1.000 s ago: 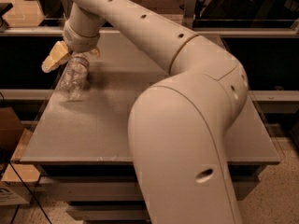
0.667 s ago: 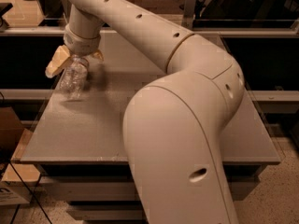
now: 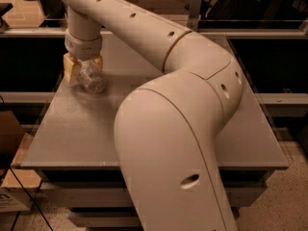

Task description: Place water bottle upright

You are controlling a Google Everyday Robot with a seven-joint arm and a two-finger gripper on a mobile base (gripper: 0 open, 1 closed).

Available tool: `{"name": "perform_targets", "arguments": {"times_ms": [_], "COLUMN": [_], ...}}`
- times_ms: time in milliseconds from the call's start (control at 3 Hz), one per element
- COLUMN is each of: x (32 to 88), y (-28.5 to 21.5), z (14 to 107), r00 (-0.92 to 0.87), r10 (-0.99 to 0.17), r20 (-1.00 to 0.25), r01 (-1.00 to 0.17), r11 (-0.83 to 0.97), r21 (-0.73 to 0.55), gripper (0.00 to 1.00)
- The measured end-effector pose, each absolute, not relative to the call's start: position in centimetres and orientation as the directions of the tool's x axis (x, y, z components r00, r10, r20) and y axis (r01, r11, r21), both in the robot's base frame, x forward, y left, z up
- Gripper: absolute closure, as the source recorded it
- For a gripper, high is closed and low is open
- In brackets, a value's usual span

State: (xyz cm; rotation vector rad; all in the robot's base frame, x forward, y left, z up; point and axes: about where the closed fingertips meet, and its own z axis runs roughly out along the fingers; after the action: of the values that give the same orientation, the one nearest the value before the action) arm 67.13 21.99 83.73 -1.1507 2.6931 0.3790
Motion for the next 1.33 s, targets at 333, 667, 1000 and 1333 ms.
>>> {"name": "perform_targets", "arguments": {"times_ms": [333,667,1000,1333], "x": [67.5,67.7,67.8,67.5], "y": [21.3,20.8,20.8,20.2], "z": [84.3,85.5,87.2,91.3], "r00": [-0.680,-0.658,-0.584,-0.402], "r10": [-0.682,-0.683,-0.686,-0.678], "r20": [-0.269,-0.317,-0.435,-0.616], "r01": [-0.727,-0.742,-0.790,-0.871], "r11": [0.675,0.659,0.603,0.491], "r21": [0.128,0.119,0.112,0.027], "gripper": [0.64,0.87,1.00,1.00]}}
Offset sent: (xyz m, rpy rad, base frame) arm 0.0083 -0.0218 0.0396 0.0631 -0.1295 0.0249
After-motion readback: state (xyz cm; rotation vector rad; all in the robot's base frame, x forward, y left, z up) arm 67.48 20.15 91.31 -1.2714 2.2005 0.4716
